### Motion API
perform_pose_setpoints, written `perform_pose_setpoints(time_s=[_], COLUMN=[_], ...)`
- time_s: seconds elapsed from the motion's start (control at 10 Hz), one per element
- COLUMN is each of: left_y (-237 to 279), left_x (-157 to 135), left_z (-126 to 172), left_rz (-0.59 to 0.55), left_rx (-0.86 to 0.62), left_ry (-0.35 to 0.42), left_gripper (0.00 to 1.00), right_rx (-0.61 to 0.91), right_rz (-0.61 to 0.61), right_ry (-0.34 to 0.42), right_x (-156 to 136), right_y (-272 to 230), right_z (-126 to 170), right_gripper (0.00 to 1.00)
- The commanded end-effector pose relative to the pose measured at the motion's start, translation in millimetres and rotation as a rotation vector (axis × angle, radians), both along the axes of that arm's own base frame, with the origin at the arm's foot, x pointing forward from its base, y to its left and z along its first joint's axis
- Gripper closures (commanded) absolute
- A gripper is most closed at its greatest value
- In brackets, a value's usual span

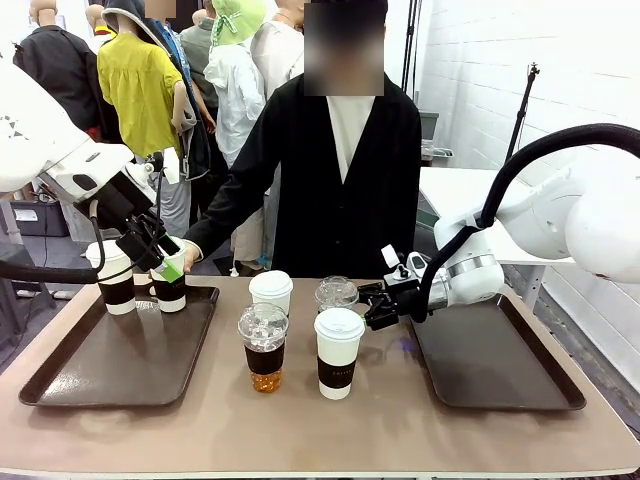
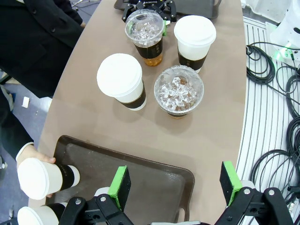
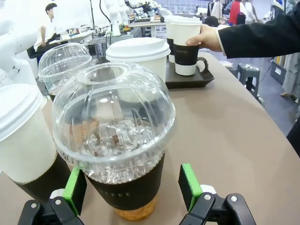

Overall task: Distribute the coffee onto the tray.
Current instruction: Pick up one iced Americano and place it on the right Handle tray.

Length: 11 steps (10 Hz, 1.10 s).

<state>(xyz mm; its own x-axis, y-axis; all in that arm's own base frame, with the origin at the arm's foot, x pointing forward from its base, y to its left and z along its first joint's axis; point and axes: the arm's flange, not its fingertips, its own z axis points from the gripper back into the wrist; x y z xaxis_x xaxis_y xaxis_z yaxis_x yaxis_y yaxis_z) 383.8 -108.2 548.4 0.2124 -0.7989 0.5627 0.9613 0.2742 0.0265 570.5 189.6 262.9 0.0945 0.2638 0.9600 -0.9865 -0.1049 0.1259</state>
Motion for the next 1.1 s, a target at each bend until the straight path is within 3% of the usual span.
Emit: perform_pose_setpoints(time_s=[0.0, 0.8, 1.0], left_y=[2.3, 2.3, 2.3], left_x=[1.1, 1.1, 1.1], left_z=[-0.5, -0.5, -0.5], left_rz=[-0.020, -0.020, -0.020], left_rx=[-0.023, -0.023, -0.023], left_ry=[-0.005, -0.005, -0.005], left_gripper=[0.00, 0.00, 0.00], right_rx=[-0.001, -0.015, -0.037], right_rz=[0.032, 0.081, 0.080], right_ry=[0.014, 0.099, 0.115], right_x=[9.2, 13.8, 12.4], right_y=[12.2, 30.4, 31.1], right_z=[-4.6, -8.6, -10.3], right_gripper=[0.00, 0.00, 0.35])
